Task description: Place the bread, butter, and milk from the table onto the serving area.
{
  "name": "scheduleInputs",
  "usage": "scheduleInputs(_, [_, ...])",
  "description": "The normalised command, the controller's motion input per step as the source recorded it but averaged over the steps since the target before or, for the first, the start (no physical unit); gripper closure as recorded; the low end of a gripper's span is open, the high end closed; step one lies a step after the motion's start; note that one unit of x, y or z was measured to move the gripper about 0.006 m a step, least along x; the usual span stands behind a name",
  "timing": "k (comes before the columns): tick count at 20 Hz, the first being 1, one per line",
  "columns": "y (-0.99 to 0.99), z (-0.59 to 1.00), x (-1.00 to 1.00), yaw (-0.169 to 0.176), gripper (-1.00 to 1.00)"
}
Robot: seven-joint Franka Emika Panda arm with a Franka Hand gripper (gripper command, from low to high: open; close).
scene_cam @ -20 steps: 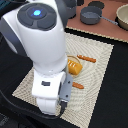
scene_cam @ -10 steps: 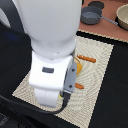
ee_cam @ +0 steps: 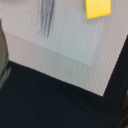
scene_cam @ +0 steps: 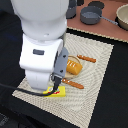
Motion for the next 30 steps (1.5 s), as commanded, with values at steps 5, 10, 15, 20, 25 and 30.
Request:
scheduleInputs(5, [0.86, -0.02, -0.73, 0.000, -1.00])
scheduleInputs(10, [0.88, -0.01, -0.72, 0.000, -1.00])
scheduleInputs(15, [0.88, -0.02, -0.73, 0.000, -1.00])
scheduleInputs(20, [0.87, -0.05, -0.70, -0.003, -1.00])
scheduleInputs(25, [0.76, -0.11, -0.45, -0.081, -1.00])
scheduleInputs(30, [0.71, -0.07, -0.51, -0.082, -1.00])
